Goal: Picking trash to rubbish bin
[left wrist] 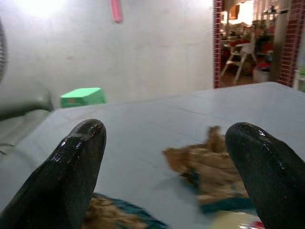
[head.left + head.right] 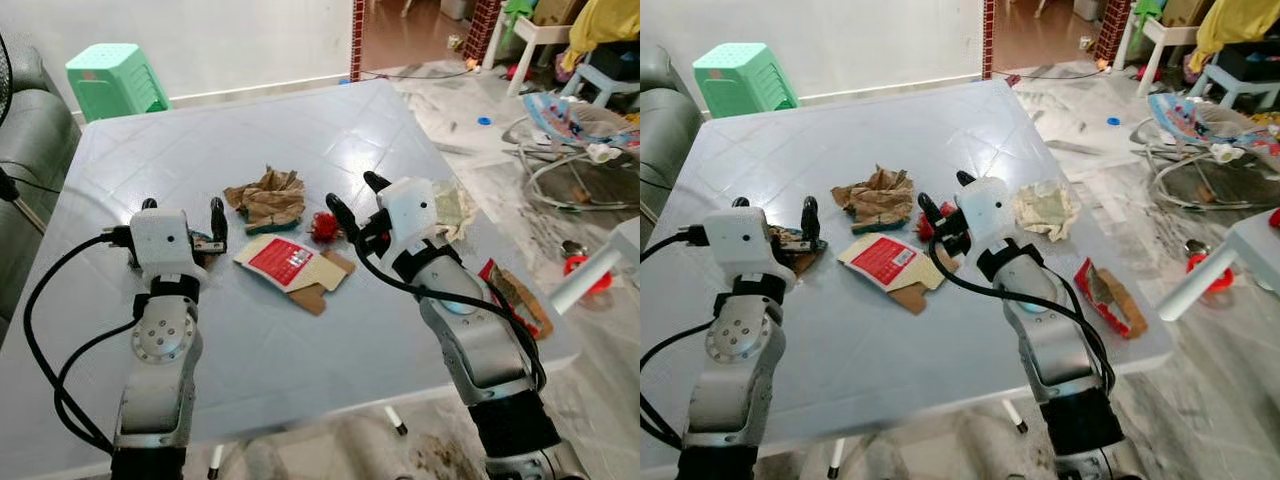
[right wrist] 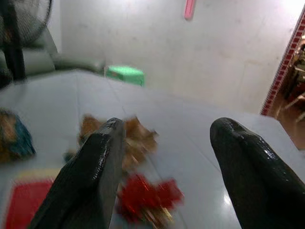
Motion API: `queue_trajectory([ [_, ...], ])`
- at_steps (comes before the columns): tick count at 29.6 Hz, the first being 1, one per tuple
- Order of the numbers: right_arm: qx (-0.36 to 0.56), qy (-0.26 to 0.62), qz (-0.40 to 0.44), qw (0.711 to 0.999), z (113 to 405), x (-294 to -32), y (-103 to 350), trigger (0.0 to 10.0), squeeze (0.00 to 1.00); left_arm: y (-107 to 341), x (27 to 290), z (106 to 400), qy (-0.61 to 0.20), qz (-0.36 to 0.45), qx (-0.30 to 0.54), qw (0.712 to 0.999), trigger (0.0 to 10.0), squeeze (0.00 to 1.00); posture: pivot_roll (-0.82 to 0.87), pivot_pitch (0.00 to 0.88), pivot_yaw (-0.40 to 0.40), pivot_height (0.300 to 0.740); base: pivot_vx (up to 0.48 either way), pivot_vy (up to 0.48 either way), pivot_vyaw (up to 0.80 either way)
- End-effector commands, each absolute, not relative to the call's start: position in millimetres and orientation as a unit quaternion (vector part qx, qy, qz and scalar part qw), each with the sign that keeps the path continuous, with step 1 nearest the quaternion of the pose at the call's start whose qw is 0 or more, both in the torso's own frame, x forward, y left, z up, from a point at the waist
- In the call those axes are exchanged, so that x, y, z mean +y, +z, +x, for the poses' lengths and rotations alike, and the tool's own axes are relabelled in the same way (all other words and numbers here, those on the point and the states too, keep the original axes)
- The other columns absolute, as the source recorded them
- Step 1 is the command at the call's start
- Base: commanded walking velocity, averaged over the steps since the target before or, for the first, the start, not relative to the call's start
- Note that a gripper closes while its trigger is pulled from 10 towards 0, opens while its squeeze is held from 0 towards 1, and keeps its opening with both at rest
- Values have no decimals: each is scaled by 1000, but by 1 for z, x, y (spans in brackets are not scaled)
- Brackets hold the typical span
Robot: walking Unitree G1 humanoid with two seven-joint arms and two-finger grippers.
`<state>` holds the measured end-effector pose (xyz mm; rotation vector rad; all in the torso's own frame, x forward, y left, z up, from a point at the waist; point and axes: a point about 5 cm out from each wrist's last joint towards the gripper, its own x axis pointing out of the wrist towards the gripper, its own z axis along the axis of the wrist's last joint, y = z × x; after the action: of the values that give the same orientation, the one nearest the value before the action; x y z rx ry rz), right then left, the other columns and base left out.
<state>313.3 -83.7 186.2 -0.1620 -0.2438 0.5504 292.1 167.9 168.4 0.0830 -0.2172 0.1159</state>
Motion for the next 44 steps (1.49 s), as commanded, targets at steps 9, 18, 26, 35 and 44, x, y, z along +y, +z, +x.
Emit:
queue_trajectory([
  [9,-126,294,-75,944,306,-79,191,10000,0,161,179,294,88,66,-87,990,10000,0,-38,69,8,740,0,0,613],
  [18,-123,287,-74,947,308,-79,192,10000,0,158,181,299,85,69,-71,991,10000,0,-36,67,8,740,0,0,270],
  [26,-122,291,-70,946,304,-75,191,10000,0,143,184,314,43,74,-24,996,10000,0,-37,76,8,740,0,0,0],
  [35,-62,383,-69,919,282,-68,181,10000,0,141,201,338,57,87,-7,995,10000,0,-64,108,19,740,0,0,0],
  [44,-22,438,-85,895,256,-73,174,10000,0,130,196,362,14,92,28,995,10000,0,-118,129,38,740,0,0,0],
])
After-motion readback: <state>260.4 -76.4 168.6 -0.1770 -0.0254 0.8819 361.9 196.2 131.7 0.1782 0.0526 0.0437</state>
